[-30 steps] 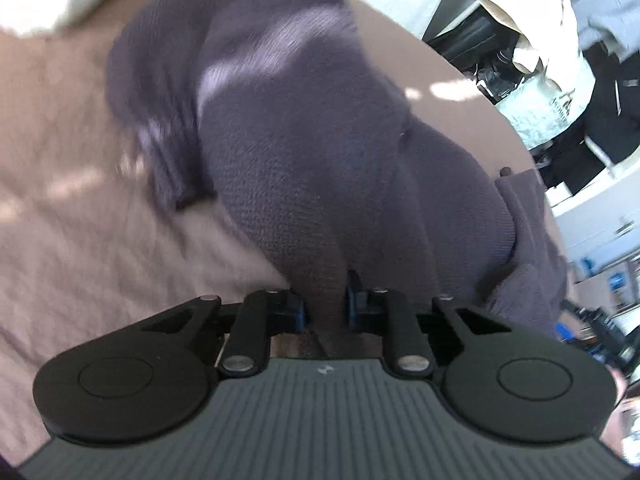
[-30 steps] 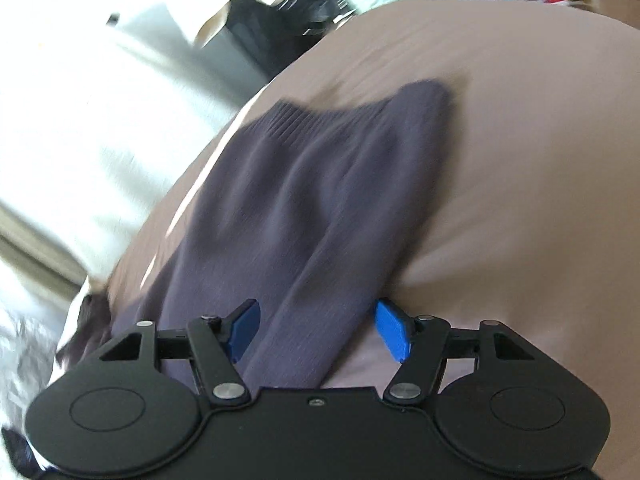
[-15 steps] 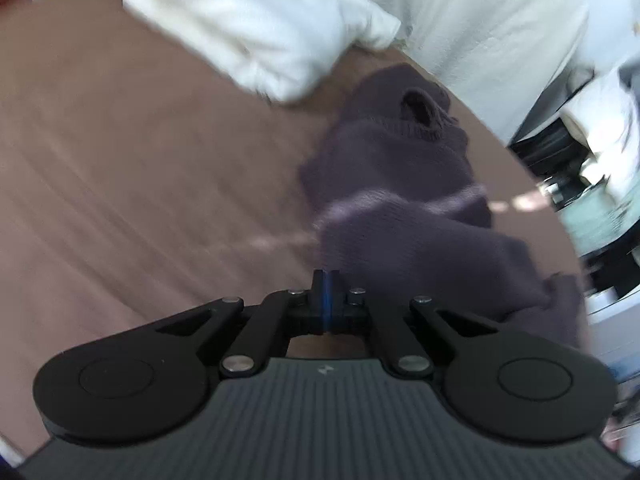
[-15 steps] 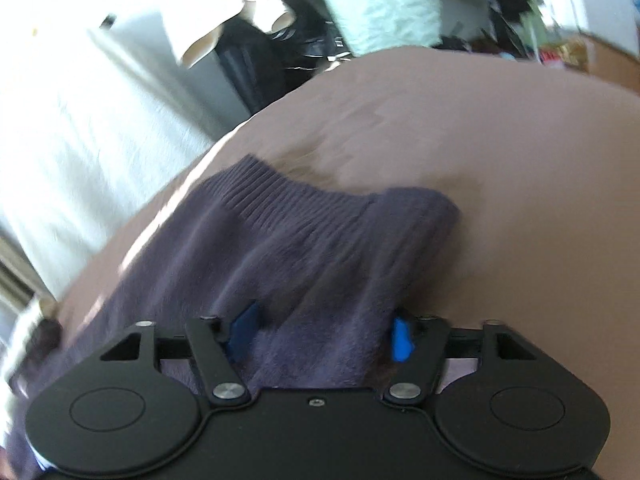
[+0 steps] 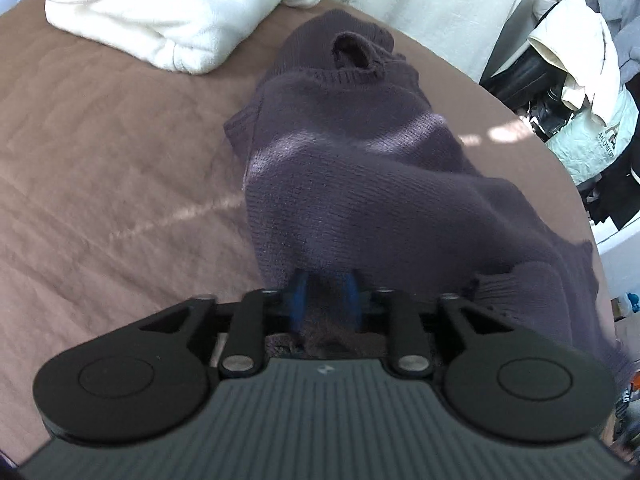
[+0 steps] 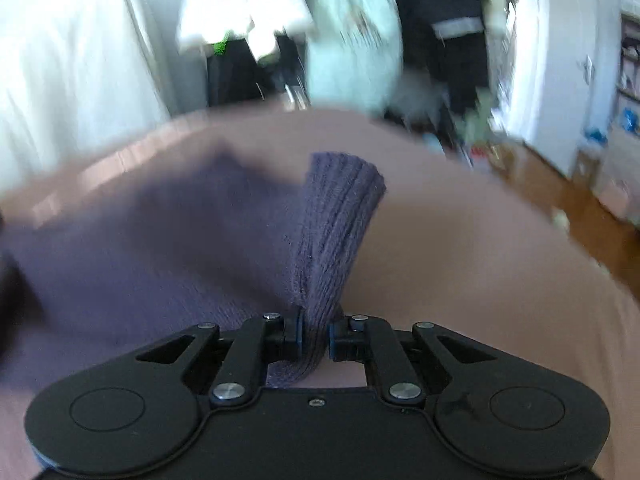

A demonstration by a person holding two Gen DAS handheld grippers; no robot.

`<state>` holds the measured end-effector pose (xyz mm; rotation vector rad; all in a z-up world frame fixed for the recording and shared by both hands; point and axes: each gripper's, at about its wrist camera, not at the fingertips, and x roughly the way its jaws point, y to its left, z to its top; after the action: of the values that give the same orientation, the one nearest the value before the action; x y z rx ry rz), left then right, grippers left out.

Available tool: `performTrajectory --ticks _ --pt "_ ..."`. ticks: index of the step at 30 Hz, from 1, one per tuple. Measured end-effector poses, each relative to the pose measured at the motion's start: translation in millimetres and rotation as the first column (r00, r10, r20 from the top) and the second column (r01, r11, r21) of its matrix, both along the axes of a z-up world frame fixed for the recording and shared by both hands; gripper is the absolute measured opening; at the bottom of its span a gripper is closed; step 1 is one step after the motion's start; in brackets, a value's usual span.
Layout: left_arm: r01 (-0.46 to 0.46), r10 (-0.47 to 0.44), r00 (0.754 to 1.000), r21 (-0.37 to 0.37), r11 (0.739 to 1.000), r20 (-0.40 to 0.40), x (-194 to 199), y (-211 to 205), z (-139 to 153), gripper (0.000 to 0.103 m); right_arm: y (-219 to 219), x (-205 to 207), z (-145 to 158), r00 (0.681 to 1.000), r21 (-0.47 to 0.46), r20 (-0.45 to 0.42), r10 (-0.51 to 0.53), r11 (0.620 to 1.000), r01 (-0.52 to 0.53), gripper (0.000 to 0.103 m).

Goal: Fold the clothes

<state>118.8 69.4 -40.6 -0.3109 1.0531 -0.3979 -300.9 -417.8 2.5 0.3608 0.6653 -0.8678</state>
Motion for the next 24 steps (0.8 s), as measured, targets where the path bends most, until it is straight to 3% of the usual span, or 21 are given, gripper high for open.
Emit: performTrajectory --ticks 3,5,7,10,12,14,15,16,21,23,24 --pt "-0.001 0.001 1.000 0.021 1.000 -0.013 0.2 4.4 -5.3 0.044 4.4 -6.6 -17.8 1.000 0.060 -0.011 -0.020 0.998 0.021 0.011" --pt "0.011 -0.009 0.999 0.051 0.999 -0.034 3.5 0.7 -12.6 0.060 6.0 3.5 -8.8 1.000 0.036 -0.007 0.008 0.999 -0.007 0.012" --pt "0.031 -0.024 0.995 0.067 0.997 -0.101 9.0 -4.0 -23.7 0.087 6.2 12.1 -1.4 0.999 0.021 0.002 0.033 0.999 -0.033 0.013" --pt "0.045 -0.041 0.988 0.024 0.999 -0.149 13.0 -6.8 -33.3 0.103 4.3 26.8 -1.2 0.999 0.029 0.003 0.041 0.999 -0.041 0.014" --pt "0.045 -0.042 0.988 0.015 0.999 -0.149 10.7 -7.1 -33.3 0.103 7.1 30.9 -6.7 0.998 0.007 -0.028 0.061 0.998 -0.061 0.014" --pt "0.040 -0.036 0.992 0.029 0.999 -0.120 5.7 -7.4 -30.2 0.099 11.9 32.7 -8.3 0.995 -0.021 -0.061 0.077 0.997 -0.078 0.014" --pt "0.034 -0.030 0.995 0.038 0.999 -0.099 2.8 -7.3 -28.3 0.063 15.1 32.7 -7.7 0.994 -0.037 -0.078 0.083 0.996 -0.086 0.014" --pt "0.025 -0.022 0.997 0.038 0.999 -0.077 0.5 -6.7 -26.8 0.008 17.5 32.6 -6.9 0.992 -0.050 -0.091 0.086 0.995 -0.091 0.014" --pt "-0.077 0.078 0.997 -0.027 0.997 0.028 -12.7 10.0 0.5 0.005 10.1 33.5 0.0 0.996 -0.062 -0.063 0.065 0.996 -0.068 0.013" --pt "-0.082 0.085 0.992 -0.029 0.996 0.094 -28.4 16.3 26.4 0.005 8.9 33.7 15.8 0.996 -0.120 -0.059 0.071 0.990 -0.078 0.013" --pt "-0.081 0.085 0.986 -0.032 0.996 0.141 -43.2 19.6 39.4 0.005 6.8 28.0 32.8 0.996 -0.136 -0.007 0.087 0.987 -0.088 0.012"
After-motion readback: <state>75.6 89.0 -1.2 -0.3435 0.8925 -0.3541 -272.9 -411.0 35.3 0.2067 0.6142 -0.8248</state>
